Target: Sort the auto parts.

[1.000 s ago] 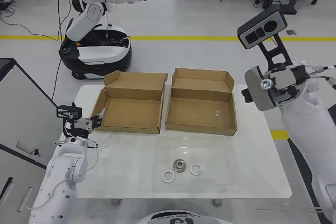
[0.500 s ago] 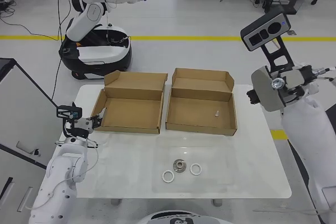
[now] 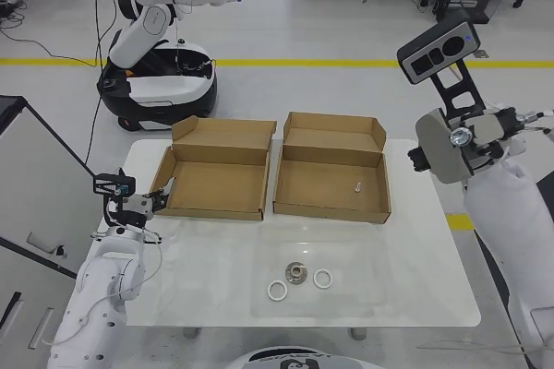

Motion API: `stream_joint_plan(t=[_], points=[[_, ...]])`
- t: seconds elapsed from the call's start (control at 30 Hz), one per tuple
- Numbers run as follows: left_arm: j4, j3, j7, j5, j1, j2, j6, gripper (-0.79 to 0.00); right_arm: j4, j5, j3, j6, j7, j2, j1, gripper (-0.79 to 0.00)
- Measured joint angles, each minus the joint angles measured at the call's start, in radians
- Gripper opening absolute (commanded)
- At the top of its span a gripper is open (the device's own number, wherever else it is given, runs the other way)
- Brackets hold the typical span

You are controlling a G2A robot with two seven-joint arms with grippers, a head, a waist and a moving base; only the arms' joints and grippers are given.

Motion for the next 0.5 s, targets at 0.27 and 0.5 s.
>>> stream_joint_plan(t=[0.27,0.5], points=[[0.000,0.000,0.000,0.000,0.000,0.000,0.000,0.000,0.000,0.000,0.000,0.000,0.000,0.000,0.000,-0.785],[0.000,0.000,0.000,0.000,0.000,0.000,0.000,0.000,-0.003,-0.154,0.059,0.092,-0.077,0.015,-0.013,-0.785]])
